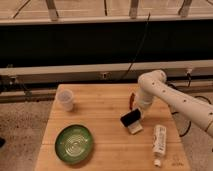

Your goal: Place the eraser on the white sponge

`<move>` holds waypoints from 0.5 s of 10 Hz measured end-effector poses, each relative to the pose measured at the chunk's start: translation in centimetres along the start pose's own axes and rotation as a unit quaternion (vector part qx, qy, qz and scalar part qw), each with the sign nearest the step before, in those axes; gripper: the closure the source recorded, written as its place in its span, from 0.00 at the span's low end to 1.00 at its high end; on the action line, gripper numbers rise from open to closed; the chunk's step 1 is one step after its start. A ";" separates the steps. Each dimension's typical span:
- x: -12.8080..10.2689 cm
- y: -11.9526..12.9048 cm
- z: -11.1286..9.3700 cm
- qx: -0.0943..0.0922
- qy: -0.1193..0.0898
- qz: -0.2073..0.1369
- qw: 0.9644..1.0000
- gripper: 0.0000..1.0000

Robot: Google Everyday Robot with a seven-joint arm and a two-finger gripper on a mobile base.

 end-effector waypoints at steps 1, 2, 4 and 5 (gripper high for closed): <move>-0.2 -0.2 0.0 0.002 0.000 -0.002 1.000 1.00; -0.1 0.1 0.0 0.001 -0.001 0.000 1.000 0.99; -0.3 0.0 0.0 0.003 0.000 -0.003 1.000 0.81; -0.2 0.2 0.0 0.003 0.000 -0.003 1.000 0.75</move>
